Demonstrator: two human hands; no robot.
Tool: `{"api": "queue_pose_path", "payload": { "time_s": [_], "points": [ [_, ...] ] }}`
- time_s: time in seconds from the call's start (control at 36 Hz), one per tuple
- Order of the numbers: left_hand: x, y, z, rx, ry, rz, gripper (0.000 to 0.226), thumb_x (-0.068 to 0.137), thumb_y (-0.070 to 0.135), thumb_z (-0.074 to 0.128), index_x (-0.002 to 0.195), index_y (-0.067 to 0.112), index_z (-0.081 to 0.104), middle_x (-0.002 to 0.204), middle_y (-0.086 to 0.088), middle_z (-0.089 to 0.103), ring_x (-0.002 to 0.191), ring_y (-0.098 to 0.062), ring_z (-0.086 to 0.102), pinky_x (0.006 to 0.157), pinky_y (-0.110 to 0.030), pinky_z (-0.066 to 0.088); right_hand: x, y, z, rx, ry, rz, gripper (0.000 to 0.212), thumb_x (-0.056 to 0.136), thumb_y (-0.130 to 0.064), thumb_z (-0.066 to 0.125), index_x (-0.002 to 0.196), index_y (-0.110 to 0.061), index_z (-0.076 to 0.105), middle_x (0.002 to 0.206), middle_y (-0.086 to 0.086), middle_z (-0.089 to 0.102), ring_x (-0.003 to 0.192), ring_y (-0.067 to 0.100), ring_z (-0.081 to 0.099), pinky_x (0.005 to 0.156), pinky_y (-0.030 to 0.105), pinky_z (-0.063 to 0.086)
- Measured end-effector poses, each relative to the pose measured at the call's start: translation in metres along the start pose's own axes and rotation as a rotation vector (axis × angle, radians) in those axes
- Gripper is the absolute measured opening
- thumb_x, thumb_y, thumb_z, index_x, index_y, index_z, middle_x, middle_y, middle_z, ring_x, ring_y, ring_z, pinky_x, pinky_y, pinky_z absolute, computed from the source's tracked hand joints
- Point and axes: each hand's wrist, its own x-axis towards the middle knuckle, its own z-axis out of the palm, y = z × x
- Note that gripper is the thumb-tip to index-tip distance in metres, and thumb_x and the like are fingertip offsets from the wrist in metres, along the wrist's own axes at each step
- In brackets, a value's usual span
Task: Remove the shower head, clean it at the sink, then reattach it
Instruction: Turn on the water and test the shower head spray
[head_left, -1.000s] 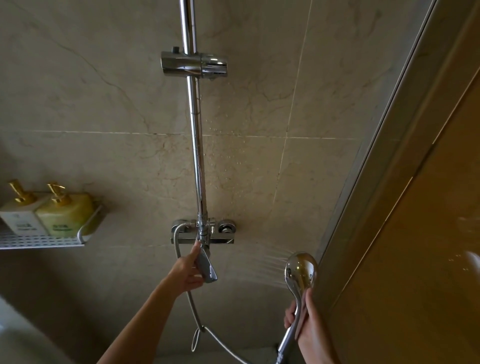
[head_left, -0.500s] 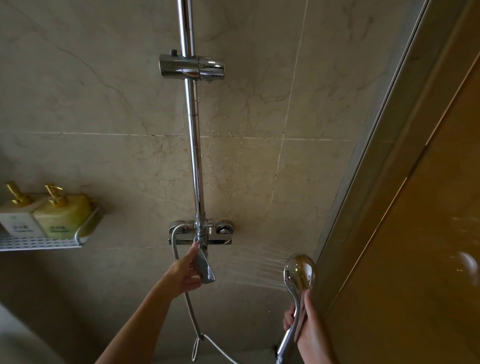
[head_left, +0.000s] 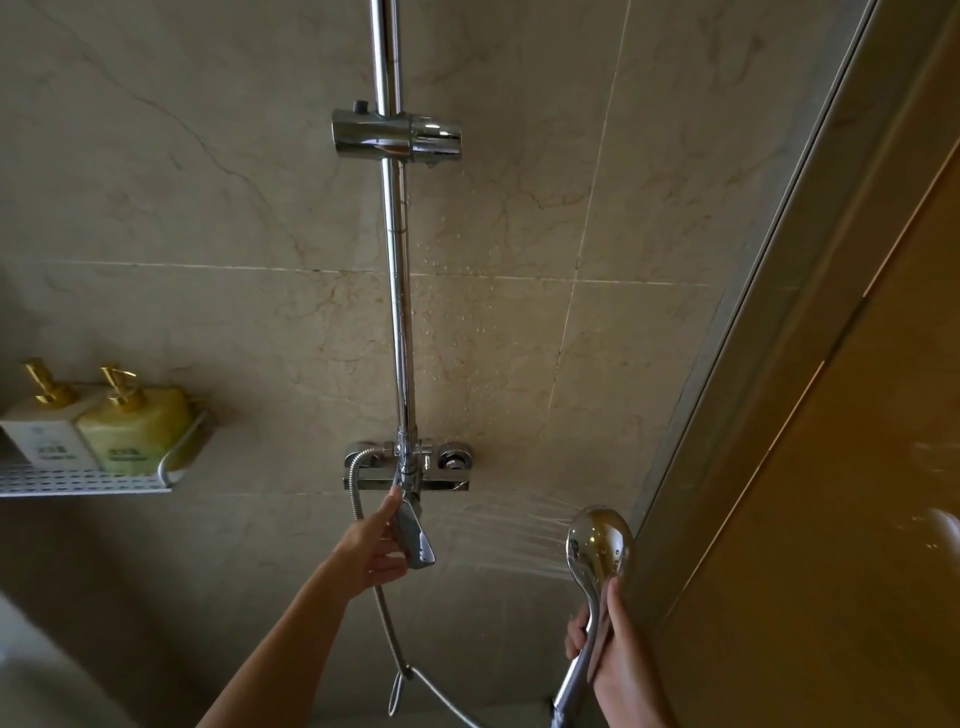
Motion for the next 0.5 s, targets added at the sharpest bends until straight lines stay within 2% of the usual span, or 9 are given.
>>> {"api": "queue_pose_path", "payload": {
  "time_s": [0.14, 0.28, 0.5],
  "points": [
    [-0.0027, 0.0008, 0.0001, -0.023, -0.004, -0.013, 0.086, 0.081, 0.067, 0.058, 0.127, -0.005, 0.053, 0.125, -0.025, 0.063, 0.102, -0.039, 0.067, 0.08, -0.043, 0.058, -0.0019, -0.0001, 0.0026, -0.006, -0.013, -0.011, 0.059, 0.084, -0.062, 0.048, 0.074, -0.004, 0.052, 0.048, 0.009, 0.046, 0.04, 0.02, 0.046, 0.053, 0.036, 0.037],
    [-0.0046, 0.0012, 0.0009, -0.019, 0.005, -0.009, 0.083, 0.082, 0.067, 0.059, 0.123, -0.005, 0.056, 0.118, -0.024, 0.066, 0.097, -0.038, 0.069, 0.075, -0.041, 0.059, -0.0018, -0.0023, 0.0059, -0.004, -0.009, -0.014, 0.058, 0.083, -0.06, 0.048, 0.081, -0.002, 0.054, 0.048, 0.008, 0.046, 0.04, 0.019, 0.046, 0.053, 0.036, 0.036],
    [-0.0072, 0.0013, 0.0024, -0.016, 0.01, -0.002, 0.08, 0.084, 0.065, 0.057, 0.119, -0.006, 0.057, 0.115, -0.024, 0.067, 0.099, -0.039, 0.069, 0.081, -0.043, 0.059, -0.0015, -0.0047, 0.0056, -0.014, 0.002, -0.021, 0.058, 0.082, -0.061, 0.051, 0.07, -0.004, 0.052, 0.048, 0.009, 0.046, 0.039, 0.02, 0.046, 0.053, 0.037, 0.036]
  ]
}}
